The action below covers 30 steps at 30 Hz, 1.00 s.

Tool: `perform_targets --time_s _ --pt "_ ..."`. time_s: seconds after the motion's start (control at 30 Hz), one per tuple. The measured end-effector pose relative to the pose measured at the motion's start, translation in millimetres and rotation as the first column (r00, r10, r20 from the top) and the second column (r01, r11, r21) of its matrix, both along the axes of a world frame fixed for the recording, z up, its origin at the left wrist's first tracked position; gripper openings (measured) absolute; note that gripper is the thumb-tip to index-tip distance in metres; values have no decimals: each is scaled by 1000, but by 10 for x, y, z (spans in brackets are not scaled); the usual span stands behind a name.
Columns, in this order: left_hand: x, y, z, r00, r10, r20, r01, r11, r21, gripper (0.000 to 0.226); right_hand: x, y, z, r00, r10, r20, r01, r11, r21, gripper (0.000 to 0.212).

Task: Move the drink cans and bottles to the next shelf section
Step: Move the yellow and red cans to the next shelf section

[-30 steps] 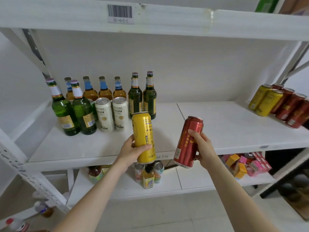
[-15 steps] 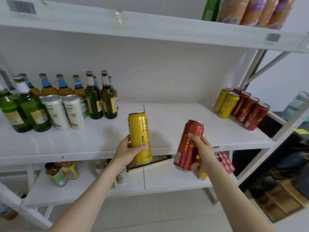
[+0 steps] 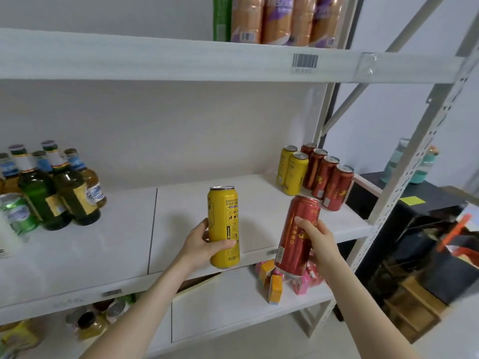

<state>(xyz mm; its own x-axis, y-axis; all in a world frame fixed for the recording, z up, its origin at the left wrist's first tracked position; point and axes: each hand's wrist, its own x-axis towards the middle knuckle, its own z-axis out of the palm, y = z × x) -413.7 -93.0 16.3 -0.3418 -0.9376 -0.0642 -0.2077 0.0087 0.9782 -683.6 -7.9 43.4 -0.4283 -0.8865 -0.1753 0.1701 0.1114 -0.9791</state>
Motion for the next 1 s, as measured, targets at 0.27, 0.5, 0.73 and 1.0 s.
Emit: perform_targets --time_s 0.27,0.5,0.73,1.0 --pt "-1297 -212 -39 999 -28 37 29 1000 -2 82 -1166 -127 -17 1000 5 -9 -5 999 -46 38" --pt "-2285 -24 -150 997 78 -7 -78 997 11 76 -2215 -74 -60 997 55 -53 -57 997 -44 41" --pt "-2920 -113 -159 984 172 34 -171 985 -36 72 -2860 -170 -86 993 76 -88 -82 994 -67 52" --pt "-3186 -545 -150 961 259 96 -251 963 -94 74 -3022 -592 -199 982 114 -152 -140 976 -168 62"
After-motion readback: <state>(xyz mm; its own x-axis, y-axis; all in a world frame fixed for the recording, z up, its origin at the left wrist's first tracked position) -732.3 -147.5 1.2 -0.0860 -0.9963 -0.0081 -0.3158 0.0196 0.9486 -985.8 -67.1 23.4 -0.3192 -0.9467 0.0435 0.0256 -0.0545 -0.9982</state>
